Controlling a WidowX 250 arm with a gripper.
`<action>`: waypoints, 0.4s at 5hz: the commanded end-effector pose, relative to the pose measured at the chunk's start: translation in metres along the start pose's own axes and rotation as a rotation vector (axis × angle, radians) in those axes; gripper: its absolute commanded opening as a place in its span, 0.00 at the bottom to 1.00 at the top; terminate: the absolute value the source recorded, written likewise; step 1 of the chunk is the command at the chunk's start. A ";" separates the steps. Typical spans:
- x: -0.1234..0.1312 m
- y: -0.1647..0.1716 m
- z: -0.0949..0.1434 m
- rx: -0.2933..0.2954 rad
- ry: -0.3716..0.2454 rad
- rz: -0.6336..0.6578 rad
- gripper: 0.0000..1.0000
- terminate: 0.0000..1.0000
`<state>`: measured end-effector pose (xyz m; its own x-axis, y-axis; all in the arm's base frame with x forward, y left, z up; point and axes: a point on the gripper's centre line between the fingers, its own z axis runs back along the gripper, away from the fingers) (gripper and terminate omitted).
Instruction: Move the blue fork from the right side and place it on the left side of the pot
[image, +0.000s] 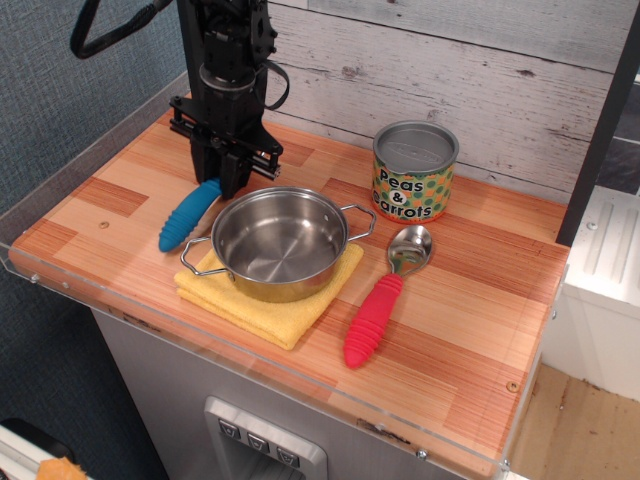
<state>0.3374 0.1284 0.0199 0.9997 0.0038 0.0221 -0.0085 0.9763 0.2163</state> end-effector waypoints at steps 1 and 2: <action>-0.002 -0.007 0.007 0.008 -0.011 -0.015 0.00 0.00; -0.004 -0.007 0.005 0.008 -0.003 -0.009 0.00 0.00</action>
<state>0.3362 0.1232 0.0129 0.9999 -0.0035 0.0121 0.0008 0.9760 0.2177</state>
